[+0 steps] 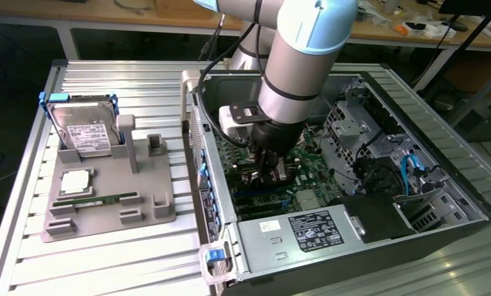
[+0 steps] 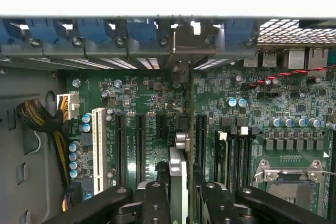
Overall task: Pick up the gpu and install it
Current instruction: 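Insert the gpu into the slot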
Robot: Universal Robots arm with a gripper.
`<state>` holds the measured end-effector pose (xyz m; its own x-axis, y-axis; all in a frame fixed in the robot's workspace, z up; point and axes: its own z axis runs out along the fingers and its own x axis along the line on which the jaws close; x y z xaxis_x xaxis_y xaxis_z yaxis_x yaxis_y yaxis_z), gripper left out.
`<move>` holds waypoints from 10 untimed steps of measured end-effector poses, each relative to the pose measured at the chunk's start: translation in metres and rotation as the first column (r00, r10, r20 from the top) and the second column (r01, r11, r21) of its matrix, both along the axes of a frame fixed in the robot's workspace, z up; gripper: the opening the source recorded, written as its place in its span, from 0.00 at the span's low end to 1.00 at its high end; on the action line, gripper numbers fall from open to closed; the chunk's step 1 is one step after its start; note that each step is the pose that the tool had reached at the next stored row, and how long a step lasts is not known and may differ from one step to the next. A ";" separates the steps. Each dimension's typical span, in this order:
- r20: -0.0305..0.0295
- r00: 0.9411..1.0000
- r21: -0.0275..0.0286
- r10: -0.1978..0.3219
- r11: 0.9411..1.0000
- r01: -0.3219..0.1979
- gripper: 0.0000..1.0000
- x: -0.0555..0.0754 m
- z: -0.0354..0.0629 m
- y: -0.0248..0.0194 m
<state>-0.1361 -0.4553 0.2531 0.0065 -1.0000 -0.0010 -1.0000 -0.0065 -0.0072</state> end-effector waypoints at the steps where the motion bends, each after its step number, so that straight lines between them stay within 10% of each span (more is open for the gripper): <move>1: 0.000 1.000 0.000 0.000 1.000 0.000 0.28 0.000 -0.0001 0.0000; 10: 0.000 1.000 0.001 0.000 1.000 0.000 0.28 0.000 -0.0004 0.0001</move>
<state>-0.1361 -0.4552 0.2526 0.0064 -1.0000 -0.0016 -1.0000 -0.0064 -0.0076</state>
